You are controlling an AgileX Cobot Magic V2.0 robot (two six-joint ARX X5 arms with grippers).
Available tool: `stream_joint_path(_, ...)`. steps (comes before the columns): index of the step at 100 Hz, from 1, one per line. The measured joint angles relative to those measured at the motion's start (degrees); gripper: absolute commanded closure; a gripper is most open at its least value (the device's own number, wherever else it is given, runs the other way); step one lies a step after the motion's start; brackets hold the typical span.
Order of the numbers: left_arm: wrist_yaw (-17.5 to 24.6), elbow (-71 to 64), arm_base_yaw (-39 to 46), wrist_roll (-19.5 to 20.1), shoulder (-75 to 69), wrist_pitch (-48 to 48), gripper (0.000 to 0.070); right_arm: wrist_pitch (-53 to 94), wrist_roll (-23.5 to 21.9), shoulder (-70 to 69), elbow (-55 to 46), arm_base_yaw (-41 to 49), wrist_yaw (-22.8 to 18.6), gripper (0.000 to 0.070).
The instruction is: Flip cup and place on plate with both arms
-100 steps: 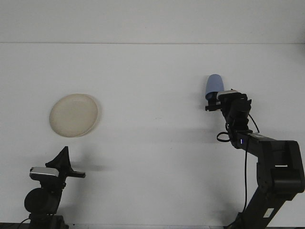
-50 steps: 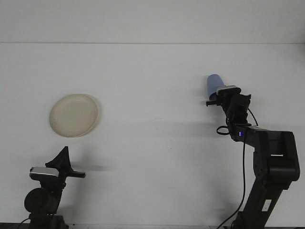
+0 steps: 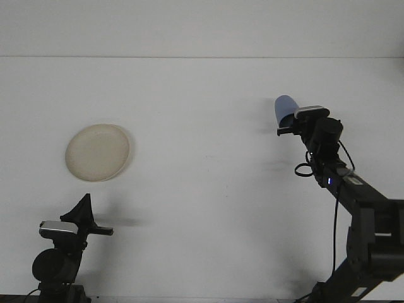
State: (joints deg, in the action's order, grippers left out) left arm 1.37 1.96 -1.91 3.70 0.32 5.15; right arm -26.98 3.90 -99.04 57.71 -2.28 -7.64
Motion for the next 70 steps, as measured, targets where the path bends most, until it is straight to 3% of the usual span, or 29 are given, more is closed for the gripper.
stream_joint_path(24,0.0,0.0,0.0,0.0,0.0,0.0,0.0686,17.7,-12.0,16.2,0.0,0.2,-10.6,0.0700)
stream_joint_path(38,0.0,0.0,0.0,0.0,0.0,0.0,0.0687,28.1,-15.2,23.1,0.0,2.5,-19.5,0.0700)
stream_joint_path(48,0.0,0.0,0.0,0.0,0.0,0.0,0.0686,35.0,-16.3,27.2,0.4,5.0,-23.5,0.0700)
stream_joint_path(59,0.0,0.0,0.0,0.0,0.0,0.0,0.0686,45.6,-15.7,28.2,3.9,8.8,-24.7,0.0700)
stream_joint_path(70,0.0,0.0,0.0,0.0,0.0,0.0,0.0687,58.8,-11.8,27.3,9.1,13.4,-22.5,0.0700)
